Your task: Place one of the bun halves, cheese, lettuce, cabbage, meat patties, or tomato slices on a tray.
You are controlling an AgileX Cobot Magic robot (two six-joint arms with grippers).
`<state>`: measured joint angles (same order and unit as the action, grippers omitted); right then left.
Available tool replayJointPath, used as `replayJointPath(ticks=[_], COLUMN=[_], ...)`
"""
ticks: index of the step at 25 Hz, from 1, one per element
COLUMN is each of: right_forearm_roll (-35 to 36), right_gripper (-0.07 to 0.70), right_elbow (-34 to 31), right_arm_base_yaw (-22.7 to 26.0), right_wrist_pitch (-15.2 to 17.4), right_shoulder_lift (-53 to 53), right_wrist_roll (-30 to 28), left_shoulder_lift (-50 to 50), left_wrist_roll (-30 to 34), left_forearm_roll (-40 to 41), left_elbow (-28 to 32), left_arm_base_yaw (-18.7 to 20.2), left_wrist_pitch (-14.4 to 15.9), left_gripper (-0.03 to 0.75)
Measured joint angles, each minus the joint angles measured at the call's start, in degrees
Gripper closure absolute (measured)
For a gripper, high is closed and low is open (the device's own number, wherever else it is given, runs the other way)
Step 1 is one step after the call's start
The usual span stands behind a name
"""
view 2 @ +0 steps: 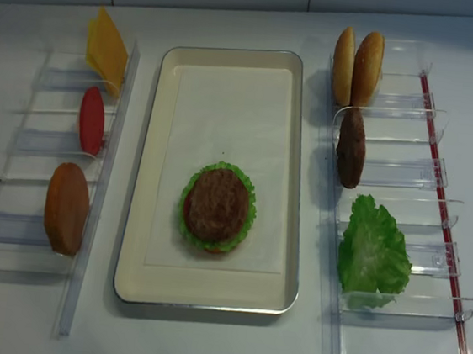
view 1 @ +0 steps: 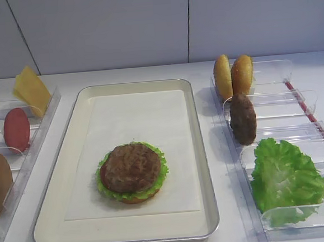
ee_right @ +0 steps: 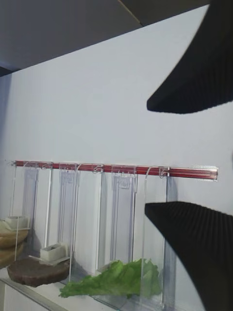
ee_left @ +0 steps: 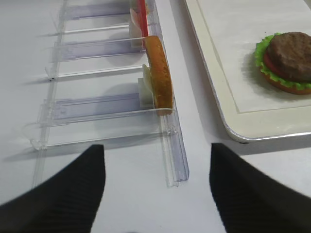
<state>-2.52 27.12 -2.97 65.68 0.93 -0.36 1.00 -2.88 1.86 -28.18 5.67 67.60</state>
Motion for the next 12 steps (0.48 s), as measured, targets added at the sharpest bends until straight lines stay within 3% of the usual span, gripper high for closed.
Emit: replayJointPath(ticks=[12], right_forearm_roll=[0.53], right_gripper=[0.2], right_elbow=[0.0], right_arm_base_yaw=[0.85], right_wrist_pitch=[0.0], right_shoulder_lift=[0.0], right_wrist_roll=[-0.84], left_shoulder_lift=[0.0], left_wrist_roll=[0.0], left_forearm_roll=[0.0], left_elbow=[0.0], left_arm_base_yaw=[0.0], left_wrist_pitch=[0.0], left_gripper=[0.293])
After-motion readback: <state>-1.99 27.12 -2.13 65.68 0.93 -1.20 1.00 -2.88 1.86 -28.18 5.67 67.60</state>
